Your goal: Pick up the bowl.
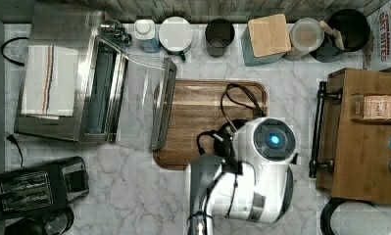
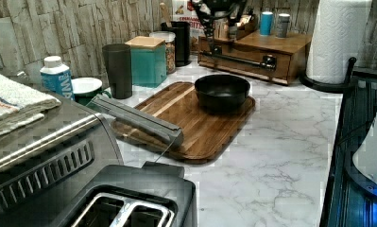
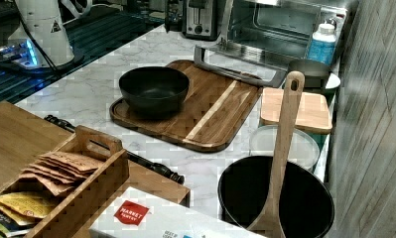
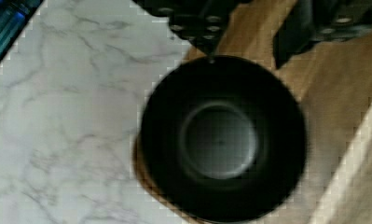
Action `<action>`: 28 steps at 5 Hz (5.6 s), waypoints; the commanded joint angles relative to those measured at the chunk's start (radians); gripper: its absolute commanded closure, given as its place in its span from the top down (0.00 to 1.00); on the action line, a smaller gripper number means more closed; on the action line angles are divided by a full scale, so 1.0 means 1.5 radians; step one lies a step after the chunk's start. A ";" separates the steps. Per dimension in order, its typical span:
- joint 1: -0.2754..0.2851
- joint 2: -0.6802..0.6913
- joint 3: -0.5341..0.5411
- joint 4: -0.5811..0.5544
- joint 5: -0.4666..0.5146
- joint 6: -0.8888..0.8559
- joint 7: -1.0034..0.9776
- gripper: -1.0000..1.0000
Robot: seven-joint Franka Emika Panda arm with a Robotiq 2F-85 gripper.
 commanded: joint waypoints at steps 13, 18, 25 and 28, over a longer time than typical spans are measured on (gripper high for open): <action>-0.033 0.092 -0.061 -0.285 0.121 0.525 -0.190 1.00; -0.049 0.059 -0.074 -0.279 0.067 0.507 -0.145 0.00; 0.081 0.093 -0.012 0.286 0.031 -0.009 -0.527 0.00; 0.081 0.056 -0.016 0.223 -0.001 0.050 -0.498 0.00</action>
